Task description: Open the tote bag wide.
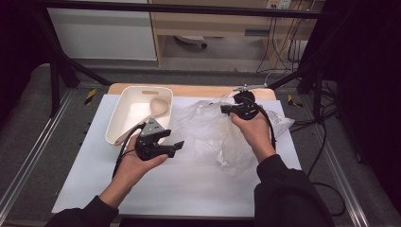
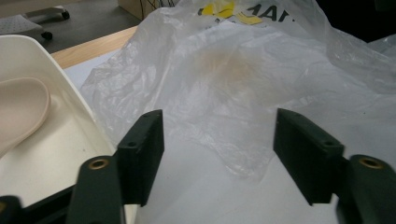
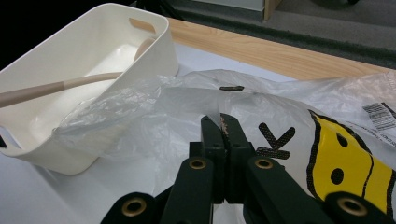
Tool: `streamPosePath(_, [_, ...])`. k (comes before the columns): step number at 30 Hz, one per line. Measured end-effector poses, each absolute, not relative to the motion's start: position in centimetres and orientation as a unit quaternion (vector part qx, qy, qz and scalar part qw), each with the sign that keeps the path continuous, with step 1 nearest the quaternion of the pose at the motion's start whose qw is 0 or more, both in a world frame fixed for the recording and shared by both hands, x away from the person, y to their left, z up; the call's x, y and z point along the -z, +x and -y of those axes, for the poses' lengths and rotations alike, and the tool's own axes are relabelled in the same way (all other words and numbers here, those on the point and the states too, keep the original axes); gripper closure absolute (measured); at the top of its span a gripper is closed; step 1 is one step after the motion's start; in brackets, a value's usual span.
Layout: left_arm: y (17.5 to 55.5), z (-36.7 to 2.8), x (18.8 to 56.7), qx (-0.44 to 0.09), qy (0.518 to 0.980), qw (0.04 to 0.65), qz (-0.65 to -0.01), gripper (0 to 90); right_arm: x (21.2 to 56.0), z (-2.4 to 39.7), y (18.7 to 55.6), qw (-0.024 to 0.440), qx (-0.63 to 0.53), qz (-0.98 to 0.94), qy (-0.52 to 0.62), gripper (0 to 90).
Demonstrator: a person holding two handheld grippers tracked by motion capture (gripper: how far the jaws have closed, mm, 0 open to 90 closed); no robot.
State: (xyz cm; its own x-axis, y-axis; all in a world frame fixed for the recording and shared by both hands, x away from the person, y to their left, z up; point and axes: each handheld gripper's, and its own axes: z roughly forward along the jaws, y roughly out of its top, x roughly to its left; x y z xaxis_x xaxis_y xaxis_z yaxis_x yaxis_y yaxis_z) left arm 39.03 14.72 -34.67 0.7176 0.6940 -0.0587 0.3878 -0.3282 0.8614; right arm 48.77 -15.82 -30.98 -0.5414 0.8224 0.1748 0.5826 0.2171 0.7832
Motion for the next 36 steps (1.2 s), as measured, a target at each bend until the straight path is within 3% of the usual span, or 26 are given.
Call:
streamPosePath(9, [39.4, -16.3, 33.7, -0.162, 0.797, 0.475, -0.336, 11.2, 31.3, 16.1, 48.3, 0.138, -0.426, -0.770, 0.455, 90.0])
streamPosePath(36, [40.8, -22.3, 31.2, -0.215, 0.768, 0.470, -0.378, 8.1, 32.0, 16.2, 47.7, 0.134, -0.421, -0.777, 0.449, 90.0])
